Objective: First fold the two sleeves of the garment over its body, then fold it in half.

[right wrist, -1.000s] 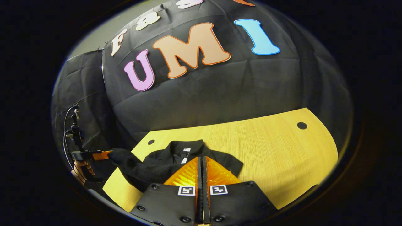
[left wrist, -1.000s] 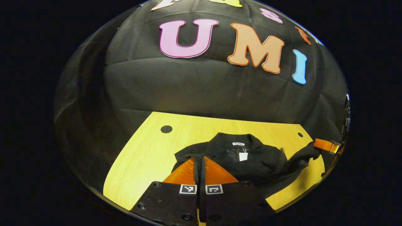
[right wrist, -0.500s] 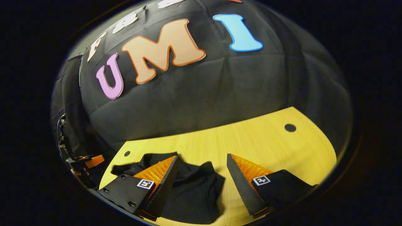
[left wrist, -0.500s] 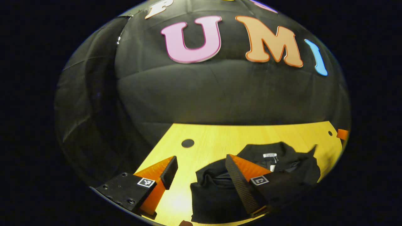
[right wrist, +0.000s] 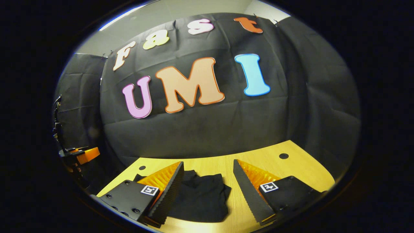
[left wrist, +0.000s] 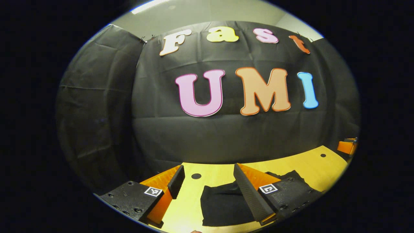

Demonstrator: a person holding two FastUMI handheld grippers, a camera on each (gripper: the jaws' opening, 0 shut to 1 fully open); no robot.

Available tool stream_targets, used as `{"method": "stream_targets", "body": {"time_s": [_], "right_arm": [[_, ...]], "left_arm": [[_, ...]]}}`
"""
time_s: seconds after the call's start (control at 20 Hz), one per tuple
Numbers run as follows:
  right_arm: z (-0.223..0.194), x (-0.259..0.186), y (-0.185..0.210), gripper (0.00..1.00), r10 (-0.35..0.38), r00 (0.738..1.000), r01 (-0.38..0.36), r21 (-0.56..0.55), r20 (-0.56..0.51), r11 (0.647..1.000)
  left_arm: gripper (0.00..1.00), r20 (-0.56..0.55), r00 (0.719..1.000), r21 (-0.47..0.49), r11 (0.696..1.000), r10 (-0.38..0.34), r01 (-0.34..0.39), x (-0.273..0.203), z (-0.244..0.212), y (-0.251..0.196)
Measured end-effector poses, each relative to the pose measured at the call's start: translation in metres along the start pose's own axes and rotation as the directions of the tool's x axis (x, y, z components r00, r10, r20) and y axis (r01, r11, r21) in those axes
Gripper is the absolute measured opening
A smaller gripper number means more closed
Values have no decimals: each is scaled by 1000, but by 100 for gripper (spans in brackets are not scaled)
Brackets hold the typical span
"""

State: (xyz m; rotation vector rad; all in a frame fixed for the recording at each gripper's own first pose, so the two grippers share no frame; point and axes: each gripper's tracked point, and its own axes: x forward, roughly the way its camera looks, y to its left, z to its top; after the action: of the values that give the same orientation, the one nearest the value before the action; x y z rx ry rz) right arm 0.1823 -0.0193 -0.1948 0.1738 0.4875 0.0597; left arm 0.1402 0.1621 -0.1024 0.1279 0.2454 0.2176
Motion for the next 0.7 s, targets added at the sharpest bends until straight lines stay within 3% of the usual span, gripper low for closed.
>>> {"method": "stream_targets", "body": {"time_s": [0.05, 0.2, 0.25, 0.3, 0.4, 0.45, 0.55, 0.65, 0.7], "right_arm": [[0, -17, 8, 97, 6, 1000, -6, -7, 18, 1000], [-7, -66, 29, 97, 15, 999, -14, -31, 43, 999], [-8, -81, 35, 92, 19, 998, -17, -36, 53, 999], [-9, -95, 40, 97, 26, 997, -22, -46, 71, 999], [-17, -119, 49, 92, 28, 996, -24, -52, 88, 998], [-20, -130, 51, 96, 27, 996, -22, -50, 90, 998], [-24, -148, 52, 92, 19, 995, -14, -50, 101, 999], [-27, -160, 53, 97, 11, 994, -5, -54, 110, 999], [-28, -167, 53, 92, 8, 994, -1, -58, 113, 998]], "left_arm": [[93, 22, 1000, 1, 1000, -14, 14, -17, 5, 0], [92, 46, 998, 29, 999, -41, 40, -65, 7, 6], [92, 50, 998, 34, 998, -48, 46, -80, 5, 8], [92, 53, 997, 35, 998, -53, 51, -94, 3, 9], [92, 55, 997, 37, 998, -53, 51, -119, -2, 15], [92, 55, 997, 38, 998, -55, 53, -130, -3, 17], [92, 64, 996, 40, 998, -60, 58, -147, -2, 19], [92, 80, 995, 38, 998, -59, 56, -162, 3, 24], [100, 91, 994, 33, 998, -59, 56, -168, 8, 26]]}}
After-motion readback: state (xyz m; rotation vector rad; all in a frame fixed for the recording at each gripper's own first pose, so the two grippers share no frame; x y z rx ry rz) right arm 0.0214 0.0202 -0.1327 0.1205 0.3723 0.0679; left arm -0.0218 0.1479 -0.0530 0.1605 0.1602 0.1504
